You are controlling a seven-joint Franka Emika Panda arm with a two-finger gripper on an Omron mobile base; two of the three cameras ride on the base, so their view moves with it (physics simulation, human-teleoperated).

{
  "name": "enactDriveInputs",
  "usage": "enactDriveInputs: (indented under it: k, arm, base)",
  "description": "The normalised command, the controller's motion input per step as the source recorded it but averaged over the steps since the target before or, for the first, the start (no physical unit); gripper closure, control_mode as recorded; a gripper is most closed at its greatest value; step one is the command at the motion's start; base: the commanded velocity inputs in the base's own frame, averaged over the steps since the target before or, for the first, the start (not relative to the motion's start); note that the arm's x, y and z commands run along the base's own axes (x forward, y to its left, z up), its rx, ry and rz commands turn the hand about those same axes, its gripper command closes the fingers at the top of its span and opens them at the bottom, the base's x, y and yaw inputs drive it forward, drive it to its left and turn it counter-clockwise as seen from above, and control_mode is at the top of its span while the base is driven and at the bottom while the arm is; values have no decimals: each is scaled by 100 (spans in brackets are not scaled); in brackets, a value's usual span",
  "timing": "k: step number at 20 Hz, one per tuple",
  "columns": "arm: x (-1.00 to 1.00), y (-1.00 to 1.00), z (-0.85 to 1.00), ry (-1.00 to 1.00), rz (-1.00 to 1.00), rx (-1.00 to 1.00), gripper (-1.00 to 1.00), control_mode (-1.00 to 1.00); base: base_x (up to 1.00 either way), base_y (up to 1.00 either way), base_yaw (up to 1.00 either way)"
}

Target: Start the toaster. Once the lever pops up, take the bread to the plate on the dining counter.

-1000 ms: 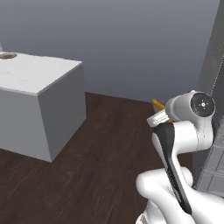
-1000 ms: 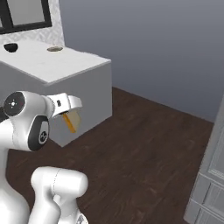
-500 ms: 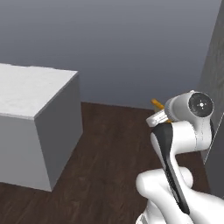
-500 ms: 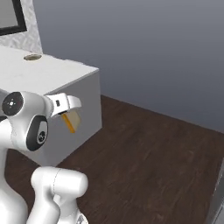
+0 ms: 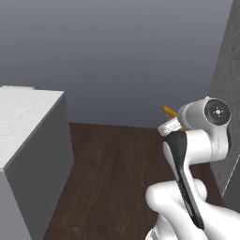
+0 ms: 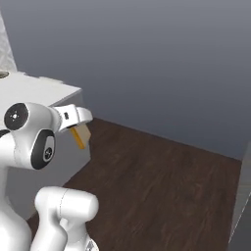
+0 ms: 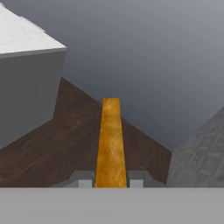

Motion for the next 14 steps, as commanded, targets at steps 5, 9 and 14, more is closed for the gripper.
enactDriveInputs:
  k: [5, 9, 14]
  arm:
    - [0, 0, 0, 0, 0, 0, 100, 100]
    - [0, 0, 0, 0, 0, 0, 100, 100]
    - [0, 0, 0, 0, 0, 0, 100, 100]
  base:
    - [100, 22, -14]
    - [100, 25, -8]
    - [100, 19, 0]
